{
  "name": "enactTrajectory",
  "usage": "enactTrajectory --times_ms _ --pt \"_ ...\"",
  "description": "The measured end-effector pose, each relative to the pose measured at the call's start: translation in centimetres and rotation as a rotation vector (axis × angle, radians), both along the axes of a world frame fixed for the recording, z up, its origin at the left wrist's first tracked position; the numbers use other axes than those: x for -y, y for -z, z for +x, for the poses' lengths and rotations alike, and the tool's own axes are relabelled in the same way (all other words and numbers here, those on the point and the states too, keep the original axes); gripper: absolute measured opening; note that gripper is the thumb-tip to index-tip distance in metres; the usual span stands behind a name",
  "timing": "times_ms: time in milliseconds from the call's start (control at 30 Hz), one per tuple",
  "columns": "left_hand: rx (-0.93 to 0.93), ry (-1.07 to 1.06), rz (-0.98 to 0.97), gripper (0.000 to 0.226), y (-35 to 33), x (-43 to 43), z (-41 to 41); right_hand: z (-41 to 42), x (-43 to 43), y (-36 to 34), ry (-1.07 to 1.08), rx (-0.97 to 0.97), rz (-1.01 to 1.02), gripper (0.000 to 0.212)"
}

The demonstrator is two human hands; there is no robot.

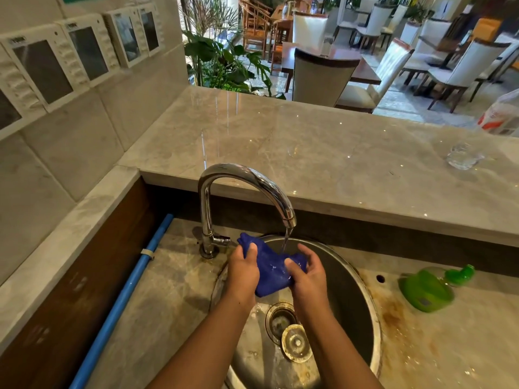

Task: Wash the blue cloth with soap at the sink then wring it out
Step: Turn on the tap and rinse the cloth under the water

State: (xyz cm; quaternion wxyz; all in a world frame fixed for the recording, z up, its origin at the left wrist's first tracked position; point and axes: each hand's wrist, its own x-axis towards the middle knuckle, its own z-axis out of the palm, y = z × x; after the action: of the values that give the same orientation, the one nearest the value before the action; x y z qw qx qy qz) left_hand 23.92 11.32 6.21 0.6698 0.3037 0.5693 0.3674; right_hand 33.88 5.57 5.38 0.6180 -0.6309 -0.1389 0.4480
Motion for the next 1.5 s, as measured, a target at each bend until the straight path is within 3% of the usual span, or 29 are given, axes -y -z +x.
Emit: enactTrajectory --times_ms 67,167,233,300,367,500,600,700,800,900,967,1100,1133,1200,1233,1300,1400,1500 --pt "-0.027 0.011 -0.018 0.036 -0.1 -0.1 0.1 -0.2 0.4 0.8 -0.036 0.137 -0.029 0.049" --pt "-0.076 0.073 0.032 0.033 -0.3 -0.3 0.3 0.0 0.9 1.2 -0.066 0.004 -0.145 0.060" --pt "-0.159 0.205 0.097 0.024 -0.5 -0.4 0.1 0.9 1.1 1.1 -0.214 -0.008 -0.283 0.069" --pt "-0.198 0.370 0.168 0.013 -1.0 -1.1 -0.4 2.4 1.0 0.9 -0.372 0.156 -0.392 0.083" --pt "-0.200 0.554 0.217 0.011 -1.8 -2.2 -1.0 3.8 0.5 -0.3 -0.464 0.363 -0.354 0.087" --pt "-0.299 0.932 0.314 0.017 -3.5 -4.7 -1.0 5.8 -1.3 -3.3 -0.622 0.393 -0.085 0.070" --pt "-0.368 1.111 0.312 0.021 -5.1 -5.8 -0.5 6.7 -2.5 -4.0 -0.736 0.357 -0.063 0.052" --pt "-0.438 1.186 0.267 0.029 -5.7 -6.4 -0.4 6.5 -3.0 -4.3 -0.755 0.507 -0.137 0.020" --pt "-0.493 1.115 0.230 0.038 -5.0 -7.0 -1.2 6.1 -2.5 -4.1 -0.601 0.624 -0.160 0.013" --pt "-0.421 1.116 0.186 0.034 -4.5 -7.0 -2.7 5.8 -1.3 -3.9 -0.538 0.559 -0.052 0.013" --pt "-0.335 1.025 0.189 0.022 -3.3 -6.5 -3.6 5.5 -0.7 -3.7 -0.443 0.352 0.032 0.016" --pt "0.351 0.495 -0.056 0.039 -0.9 -3.7 -4.0 4.4 -0.3 -3.3 -0.206 -0.184 0.114 0.026" --pt "0.433 0.379 -0.084 0.038 -0.5 -2.8 -3.6 4.0 -0.2 -3.2 -0.162 -0.284 0.120 0.028" --pt "0.358 0.236 -0.056 0.028 0.0 -1.6 -2.1 3.0 -0.3 -3.1 -0.108 -0.379 0.120 0.029" --pt "0.261 0.198 -0.018 0.024 0.1 -1.4 -1.2 2.5 -0.4 -3.1 -0.105 -0.346 0.108 0.027" --pt "0.133 0.167 0.033 0.024 -0.3 -1.1 0.2 1.6 -0.7 -3.3 -0.152 -0.100 0.054 0.019" --pt "0.085 0.121 0.032 0.024 -0.7 -1.1 1.5 0.5 -1.0 -3.3 -0.242 0.302 0.041 0.009" --pt "0.051 0.149 0.055 0.036 -0.6 -0.5 2.4 -0.8 -1.5 -3.2 -0.180 0.551 0.072 0.012"
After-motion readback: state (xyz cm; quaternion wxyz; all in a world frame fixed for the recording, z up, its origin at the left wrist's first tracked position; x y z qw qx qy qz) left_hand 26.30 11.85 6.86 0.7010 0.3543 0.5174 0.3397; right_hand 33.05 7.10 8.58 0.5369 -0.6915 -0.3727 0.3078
